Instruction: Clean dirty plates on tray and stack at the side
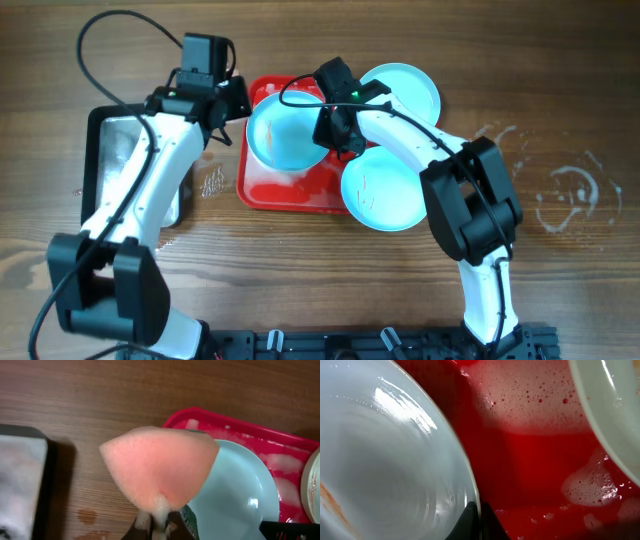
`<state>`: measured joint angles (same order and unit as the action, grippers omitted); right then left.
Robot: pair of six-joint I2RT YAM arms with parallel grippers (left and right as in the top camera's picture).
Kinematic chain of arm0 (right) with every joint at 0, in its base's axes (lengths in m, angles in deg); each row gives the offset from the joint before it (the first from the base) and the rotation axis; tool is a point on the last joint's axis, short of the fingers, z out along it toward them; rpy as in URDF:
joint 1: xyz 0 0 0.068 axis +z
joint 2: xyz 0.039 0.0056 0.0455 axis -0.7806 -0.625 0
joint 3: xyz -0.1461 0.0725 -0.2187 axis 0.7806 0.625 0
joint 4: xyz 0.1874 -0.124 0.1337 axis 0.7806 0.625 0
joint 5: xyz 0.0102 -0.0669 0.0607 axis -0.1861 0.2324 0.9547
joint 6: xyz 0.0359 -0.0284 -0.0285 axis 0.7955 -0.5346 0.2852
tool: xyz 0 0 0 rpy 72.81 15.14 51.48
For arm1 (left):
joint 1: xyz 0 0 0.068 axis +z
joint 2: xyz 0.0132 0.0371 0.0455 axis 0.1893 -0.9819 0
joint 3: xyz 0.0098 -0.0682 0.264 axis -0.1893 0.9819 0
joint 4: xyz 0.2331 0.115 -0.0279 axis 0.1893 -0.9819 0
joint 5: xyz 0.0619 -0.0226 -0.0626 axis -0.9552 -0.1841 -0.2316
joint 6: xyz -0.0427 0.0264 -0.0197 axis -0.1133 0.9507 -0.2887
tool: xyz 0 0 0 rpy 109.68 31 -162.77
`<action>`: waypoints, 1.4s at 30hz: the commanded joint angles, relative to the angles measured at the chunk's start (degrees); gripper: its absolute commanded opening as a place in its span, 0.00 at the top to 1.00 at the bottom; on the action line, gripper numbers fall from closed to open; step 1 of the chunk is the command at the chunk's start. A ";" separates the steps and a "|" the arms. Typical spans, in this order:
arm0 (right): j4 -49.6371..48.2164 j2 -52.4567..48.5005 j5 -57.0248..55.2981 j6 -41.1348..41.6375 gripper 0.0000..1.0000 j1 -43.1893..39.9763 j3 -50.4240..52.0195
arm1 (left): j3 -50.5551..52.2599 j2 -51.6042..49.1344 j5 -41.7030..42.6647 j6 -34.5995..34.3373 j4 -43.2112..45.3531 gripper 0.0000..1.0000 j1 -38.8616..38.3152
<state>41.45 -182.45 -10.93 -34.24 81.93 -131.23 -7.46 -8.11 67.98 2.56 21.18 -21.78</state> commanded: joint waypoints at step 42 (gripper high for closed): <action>0.28 -1.05 2.27 -2.67 0.96 0.35 0.61 | -0.39 -23.80 -10.38 -7.63 11.69 0.96 -7.61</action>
<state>41.36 -182.45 -8.75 -35.64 82.15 -131.23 -8.78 -28.96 65.89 -4.09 35.94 -29.63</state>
